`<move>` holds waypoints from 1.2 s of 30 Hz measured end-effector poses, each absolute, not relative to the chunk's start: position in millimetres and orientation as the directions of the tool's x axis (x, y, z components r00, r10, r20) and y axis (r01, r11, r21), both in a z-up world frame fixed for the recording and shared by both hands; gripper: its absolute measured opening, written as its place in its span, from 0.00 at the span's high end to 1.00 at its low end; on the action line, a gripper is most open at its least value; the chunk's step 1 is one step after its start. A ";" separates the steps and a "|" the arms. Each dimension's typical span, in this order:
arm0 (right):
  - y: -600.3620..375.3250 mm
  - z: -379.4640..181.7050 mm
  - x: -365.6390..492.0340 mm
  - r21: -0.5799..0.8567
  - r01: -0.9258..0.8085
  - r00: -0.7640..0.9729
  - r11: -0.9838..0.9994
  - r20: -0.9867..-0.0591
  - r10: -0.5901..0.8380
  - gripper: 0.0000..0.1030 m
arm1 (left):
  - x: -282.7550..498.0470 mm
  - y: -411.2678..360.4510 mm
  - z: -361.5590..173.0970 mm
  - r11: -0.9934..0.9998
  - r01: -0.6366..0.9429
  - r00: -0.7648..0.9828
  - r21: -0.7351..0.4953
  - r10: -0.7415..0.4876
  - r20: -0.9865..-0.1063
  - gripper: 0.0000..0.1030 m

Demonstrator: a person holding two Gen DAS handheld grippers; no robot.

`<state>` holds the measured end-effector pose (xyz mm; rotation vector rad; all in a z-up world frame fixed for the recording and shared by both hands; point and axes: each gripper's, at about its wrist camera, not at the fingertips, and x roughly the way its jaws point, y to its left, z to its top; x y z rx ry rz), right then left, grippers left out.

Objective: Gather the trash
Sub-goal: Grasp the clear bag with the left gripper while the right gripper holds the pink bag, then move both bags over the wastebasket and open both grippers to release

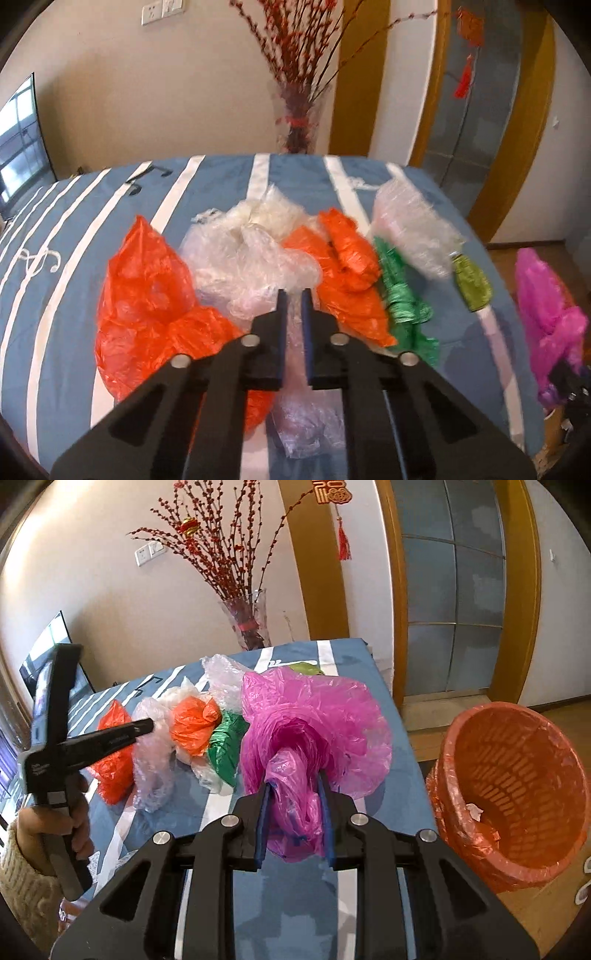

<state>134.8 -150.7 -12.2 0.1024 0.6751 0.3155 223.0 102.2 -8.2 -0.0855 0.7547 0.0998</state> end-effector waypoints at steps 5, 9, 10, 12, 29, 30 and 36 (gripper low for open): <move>-161.4 -8.1 132.3 0.213 -0.238 0.746 0.948 -0.584 0.319 0.77 | 209.9 94.7 19.6 0.994 -0.066 0.768 -0.087 -0.005 -0.641 0.94; -169.6 -5.3 129.2 0.223 -0.229 0.755 0.948 -0.574 0.317 0.77 | 202.0 82.1 39.4 0.994 -0.026 0.791 -0.105 -0.044 -0.610 0.94; -171.6 -4.4 128.3 0.225 -0.227 0.757 0.948 -0.571 0.317 0.77 | 200.4 78.2 43.6 0.994 -0.016 0.796 -0.107 -0.052 -0.604 0.94; -175.1 -2.8 127.0 0.227 -0.222 0.762 0.948 -0.566 0.314 0.77 | 198.3 70.3 50.3 0.994 0.001 0.801 -0.111 -0.067 -0.594 0.94; -237.5 13.7 114.1 0.239 -0.113 0.822 0.965 -0.523 0.226 0.77 | 198.1 -34.9 67.9 0.966 0.216 0.782 -0.140 -0.257 -0.568 0.94; -242.7 14.1 113.1 0.238 -0.102 0.825 0.966 -0.522 0.216 0.77 | 198.5 -40.7 66.6 0.964 0.225 0.778 -0.142 -0.266 -0.569 0.94; -271.6 15.1 106.4 0.233 -0.040 0.842 0.972 -0.516 0.158 0.77 | 200.5 -77.2 56.5 0.944 0.286 0.743 -0.165 -0.327 -0.584 0.94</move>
